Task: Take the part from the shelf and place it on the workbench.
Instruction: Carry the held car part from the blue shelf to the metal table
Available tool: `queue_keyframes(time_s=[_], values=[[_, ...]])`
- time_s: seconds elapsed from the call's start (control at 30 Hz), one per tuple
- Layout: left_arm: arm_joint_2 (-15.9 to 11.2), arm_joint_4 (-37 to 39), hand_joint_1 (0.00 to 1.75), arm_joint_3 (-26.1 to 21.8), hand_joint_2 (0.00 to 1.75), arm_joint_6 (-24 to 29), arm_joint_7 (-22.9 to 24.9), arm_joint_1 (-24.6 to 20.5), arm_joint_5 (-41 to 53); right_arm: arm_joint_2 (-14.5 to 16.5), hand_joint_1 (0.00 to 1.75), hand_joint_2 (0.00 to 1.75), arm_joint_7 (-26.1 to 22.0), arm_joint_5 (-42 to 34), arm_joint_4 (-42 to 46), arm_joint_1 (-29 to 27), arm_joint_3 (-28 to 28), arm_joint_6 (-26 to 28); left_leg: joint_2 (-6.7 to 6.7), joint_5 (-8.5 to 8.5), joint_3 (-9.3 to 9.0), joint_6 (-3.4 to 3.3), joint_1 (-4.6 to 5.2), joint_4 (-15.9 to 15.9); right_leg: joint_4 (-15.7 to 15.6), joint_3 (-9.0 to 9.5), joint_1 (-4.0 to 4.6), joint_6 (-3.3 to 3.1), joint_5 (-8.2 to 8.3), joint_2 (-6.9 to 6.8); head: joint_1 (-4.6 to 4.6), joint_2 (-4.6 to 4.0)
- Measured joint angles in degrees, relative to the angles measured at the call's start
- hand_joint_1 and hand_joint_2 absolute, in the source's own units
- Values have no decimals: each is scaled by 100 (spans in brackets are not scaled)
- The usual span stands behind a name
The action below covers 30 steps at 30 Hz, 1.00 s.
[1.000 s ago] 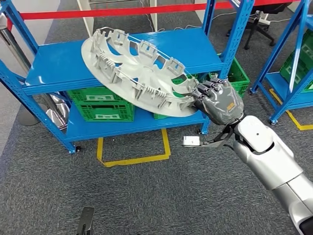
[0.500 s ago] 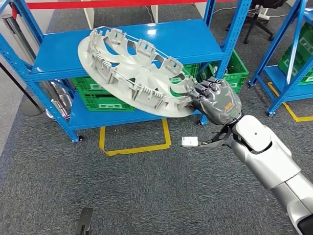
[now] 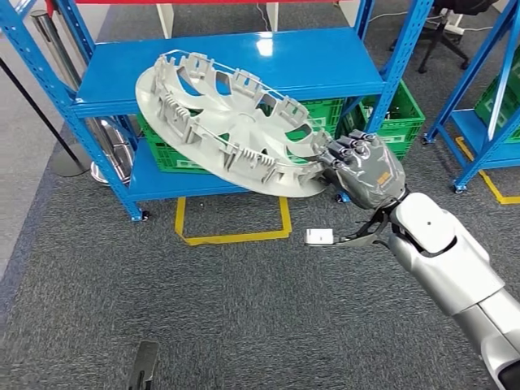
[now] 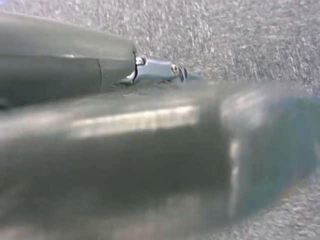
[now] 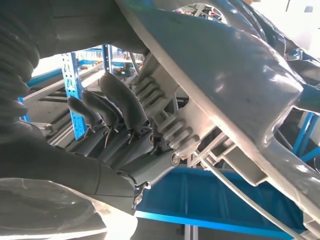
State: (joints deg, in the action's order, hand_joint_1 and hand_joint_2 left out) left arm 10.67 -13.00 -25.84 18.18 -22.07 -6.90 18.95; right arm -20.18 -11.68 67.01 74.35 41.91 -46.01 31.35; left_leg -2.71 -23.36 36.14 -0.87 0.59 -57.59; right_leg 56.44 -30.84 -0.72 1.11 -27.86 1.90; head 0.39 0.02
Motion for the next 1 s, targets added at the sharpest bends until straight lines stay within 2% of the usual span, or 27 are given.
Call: queue_keyframes(time_s=[0.07, 0.13, 0.17, 0.2, 0.23, 0.27, 0.33, 0.37, 0.4, 0.47, 0.5, 0.53, 0.57, 0.63, 0.67, 0.7, 0.73, 0.77, 0.8, 0.87, 0.9, 0.93, 1.0], values=[[-1, 0, 0, 0, 0, 4, -9, -2, 2, 1, 175, 175, 8, 14, -3, 6, 1, -1, 62, -240, 149, 79, -1, -320, -41, -9, -44, -59, 50, -134, -27, 0], [4, 0, 0, 1, 0, 9, -16, -5, 6, 1, 175, 175, 18, 26, -9, 11, -2, -4, 169, -637, 440, 168, -55, -1059, -33, -35, -52, -87, 74, -254, -58, 0], [5, 0, 0, 1, 0, 10, -17, -3, 9, 1, 175, 175, 21, 31, -16, 10, -6, -7, 194, -764, 569, 204, -84, -1409, -22, -49, -53, -88, 77, -315, -61, 0], [7, 0, 0, 1, 0, 11, -19, -1, 11, 1, 175, 175, 22, 34, -25, 8, -11, -9, 211, -793, 629, 234, -110, -1613, -8, -62, -57, -87, 79, -379, -61, 0], [8, 0, 0, 1, 0, 11, -21, 1, 13, 2, 175, 175, 23, 38, -33, 7, -16, -10, 227, -712, 591, 258, -134, -1594, 9, -76, -62, -83, 77, -442, -61, 0], [9, 0, 0, 1, 0, 11, -22, 2, 16, 2, 175, 175, 23, 42, -39, 6, -20, -11, 260, -543, 451, 277, -155, -1354, 27, -85, -71, -74, 72, -503, -61, 0], [16, 0, 0, 1, 0, 14, -26, -3, 28, 3, 175, 175, 23, 45, -43, 9, -19, -12, 458, -232, 49, 295, -148, -599, 67, -105, -72, -27, 51, -610, -69, 0], [21, 0, 0, 1, 0, 18, -30, -9, 34, 3, 175, 175, 25, 46, -44, 15, -16, -12, 555, -159, -87, 269, -124, -317, 83, -117, -61, 7, 46, -659, -73, 0], [29, 0, 0, 1, 0, 21, -35, -13, 41, 3, 175, 175, 27, 48, -45, 20, -13, -12, 621, -152, -147, 231, -97, -159, 94, -130, -44, 40, 47, -705, -79, 0], [43, 0, 0, 1, 0, 26, -43, -16, 49, 13, 175, 175, 30, 56, -49, 30, -13, -13, 559, -159, -108, 112, -66, -97, 93, -147, -27, 104, 64, -816, -80, 0], [49, 0, 0, 1, 0, 26, -45, -10, 51, 20, 175, 175, 29, 63, -50, 35, -15, -15, 499, -146, -90, 59, -72, -73, 104, -172, -37, 134, 41, -815, -78, 0], [52, 0, 0, 0, 0, 26, -47, -8, 52, 26, 175, 175, 28, 73, -51, 43, -16, -17, 441, -124, -73, 5, -76, -59, 160, -211, -50, 155, -24, -747, -75, 0], [55, 0, 0, -1, 0, 26, -50, -10, 52, 30, 175, 175, 25, 86, -55, 56, -19, -21, 384, -97, -58, -46, -82, -41, 342, -301, -59, 161, -162, -615, -68, 0], [66, 0, 0, -2, 0, 26, -56, -27, 53, 34, 175, 175, 17, 115, -65, 83, -28, -31, 270, -55, -19, -120, -67, -34, 1074, -627, -53, 141, -557, -316, -56, 0], [75, 0, 0, -1, 0, 25, -58, -35, 54, 37, 175, 175, 14, 129, -74, 92, -34, -36, 202, -37, 2, -148, -49, -36, 1496, -814, -42, 127, -724, -240, -51, 0], [85, 0, 0, -1, 0, 25, -58, -37, 54, 40, 175, 175, 11, 140, -85, 95, -44, -39, 128, -20, 18, -165, -29, -38, 1778, -941, -32, 112, -794, -209, -52, 0], [91, 0, 0, -1, 0, 24, -58, -34, 55, 45, 175, 175, 8, 149, -97, 97, -54, -44, 47, -5, 29, -175, -11, -41, 1838, -966, -23, 90, -748, -195, -51, 0], [95, 0, 0, -1, 0, 24, -58, -31, 55, 50, 175, 175, 4, 155, -109, 98, -63, -47, -35, 10, 36, -178, 2, -44, 1673, -881, -14, 60, -606, -179, -52, 0], [97, 0, 0, -2, 0, 24, -58, -29, 55, 54, 175, 175, 1, 158, -116, 102, -70, -49, -118, 23, 40, -174, 12, -50, 1317, -701, -4, 23, -399, -127, -52, 0], [104, 0, 0, -2, 0, 22, -58, -37, 55, 61, 175, 175, -1, 160, -122, 136, -74, -51, -256, 53, 79, -145, 25, -78, 559, -314, 1, -39, -118, 98, -55, 0], [109, 0, 0, -2, 0, 20, -59, -42, 55, 67, 175, 175, -1, 160, -125, 165, -74, -51, -313, 75, 120, -120, 22, -92, 328, -199, 4, -45, -67, 181, -56, 0], [114, 0, 0, -2, 0, 17, -59, -41, 56, 79, 175, 175, -1, 161, -127, 196, -76, -53, -369, 103, 166, -86, 12, -101, 233, -157, 7, -42, -73, 217, -55, 0], [112, 0, 0, -1, 0, 16, -60, -23, 58, 121, 175, 175, -4, 167, -132, 248, -89, -67, -450, 150, 231, -16, -8, -102, 187, -151, 4, -37, -40, 109, -53, 0]])
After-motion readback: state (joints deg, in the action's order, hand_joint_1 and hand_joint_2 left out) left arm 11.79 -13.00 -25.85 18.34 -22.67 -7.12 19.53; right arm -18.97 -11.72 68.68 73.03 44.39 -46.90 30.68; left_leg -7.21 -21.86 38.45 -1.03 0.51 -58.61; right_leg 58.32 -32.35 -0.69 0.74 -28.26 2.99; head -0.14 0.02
